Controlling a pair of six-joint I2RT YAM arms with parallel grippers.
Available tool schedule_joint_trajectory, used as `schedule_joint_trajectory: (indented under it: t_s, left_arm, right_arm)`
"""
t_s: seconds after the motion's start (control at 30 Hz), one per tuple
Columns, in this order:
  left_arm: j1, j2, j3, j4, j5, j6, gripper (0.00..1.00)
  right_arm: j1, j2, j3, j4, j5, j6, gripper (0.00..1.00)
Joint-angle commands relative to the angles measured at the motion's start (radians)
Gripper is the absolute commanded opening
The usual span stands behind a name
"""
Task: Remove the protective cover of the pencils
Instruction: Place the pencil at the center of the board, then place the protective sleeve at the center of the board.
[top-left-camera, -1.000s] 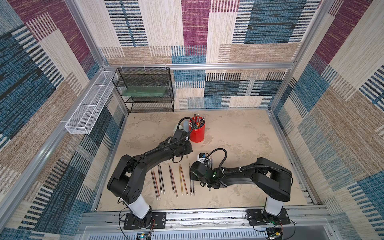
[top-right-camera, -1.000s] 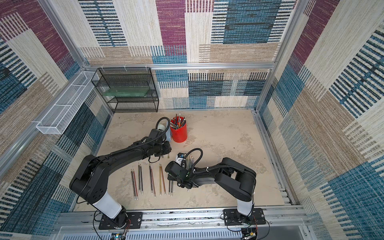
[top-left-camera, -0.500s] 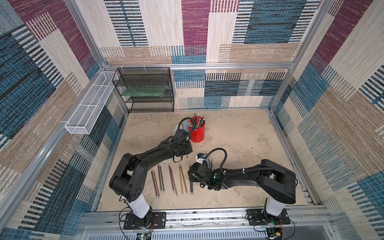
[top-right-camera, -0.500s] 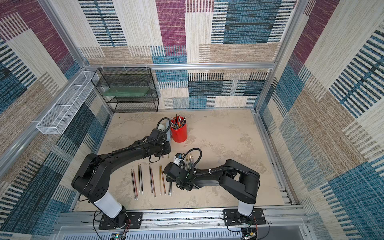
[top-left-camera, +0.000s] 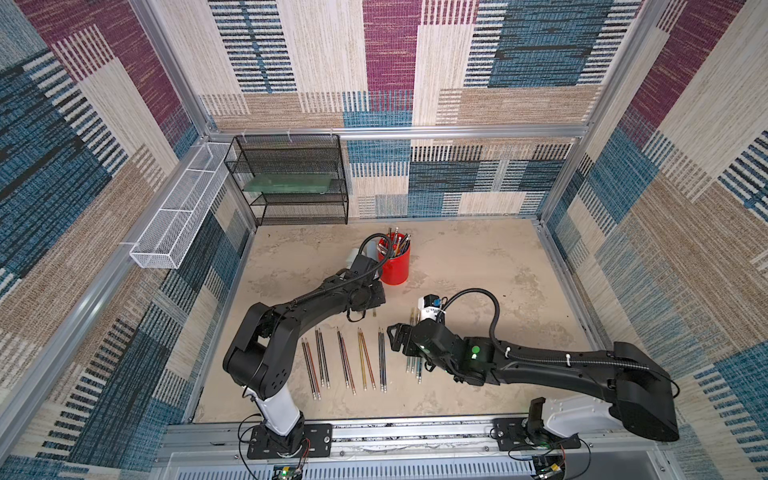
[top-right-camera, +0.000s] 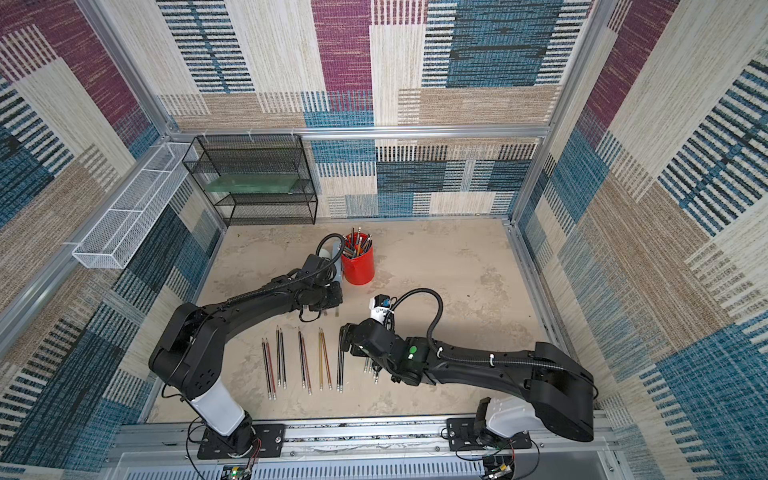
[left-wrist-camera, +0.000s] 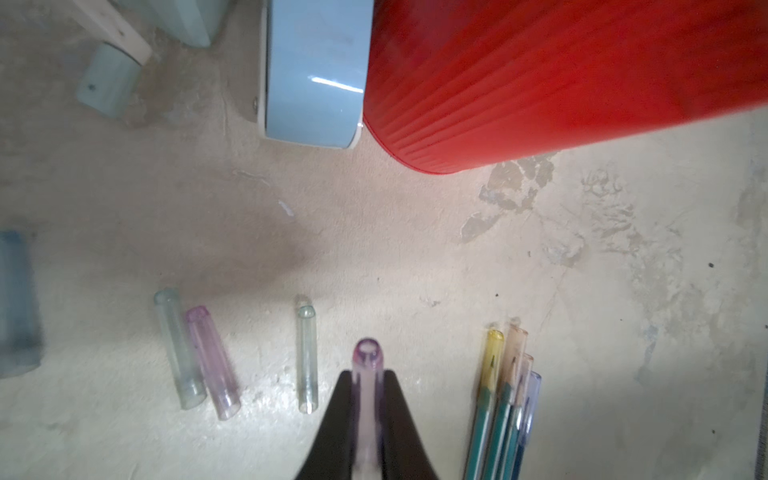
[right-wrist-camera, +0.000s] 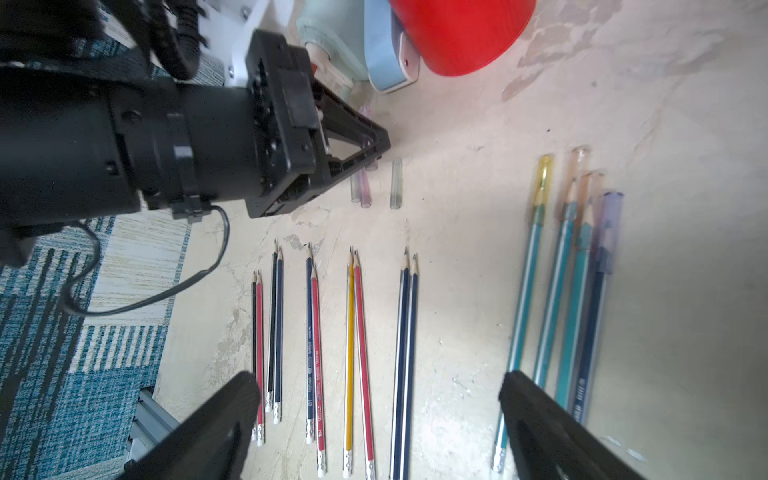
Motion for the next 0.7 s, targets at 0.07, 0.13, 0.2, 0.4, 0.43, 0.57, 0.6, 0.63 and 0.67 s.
schedule_joint_trajectory:
  t_s: [0.07, 0.13, 0.2, 0.4, 0.43, 0.57, 0.6, 0.63, 0.67]
  left_arm:
    - [-0.002, 0.07, 0.072, -0.076, -0.033, 0.051, 0.0]
    - [-0.001, 0.096, 0.096, -0.086, -0.04, 0.054, 0.0]
    - [-0.001, 0.117, 0.114, -0.094, -0.051, 0.056, 0.0]
    - [-0.001, 0.182, 0.171, -0.121, -0.057, 0.064, 0.0]
    - [-0.001, 0.192, 0.176, -0.121, -0.055, 0.064, 0.0]
    - [-0.002, 0.217, 0.197, -0.133, -0.043, 0.074, 0.0]
    - [-0.002, 0.217, 0.196, -0.135, -0.041, 0.075, 0.0]
    - [-0.001, 0.217, 0.194, -0.134, -0.039, 0.074, 0.0]
    - [-0.002, 0.215, 0.191, -0.135, -0.037, 0.075, 0.0]
  right_arm:
    - [-0.049, -0.042, -0.049, -0.068, 0.031, 0.001, 0.95]
    - [-0.076, -0.04, -0.054, -0.068, 0.025, -0.003, 0.95]
    - [-0.083, -0.043, -0.057, -0.073, 0.044, -0.004, 0.95]
    - [-0.09, -0.058, -0.062, -0.068, 0.07, -0.022, 1.0]
    - [-0.09, -0.055, -0.064, -0.063, 0.065, -0.023, 0.98]
    - [-0.132, -0.032, -0.072, -0.049, 0.041, -0.024, 0.91]
    - [-0.134, -0.028, -0.076, -0.044, 0.037, -0.024, 0.9]
    - [-0.136, -0.027, -0.081, -0.036, 0.034, -0.023, 0.9]
    - [-0.138, -0.026, -0.086, -0.03, 0.03, -0.021, 0.9]
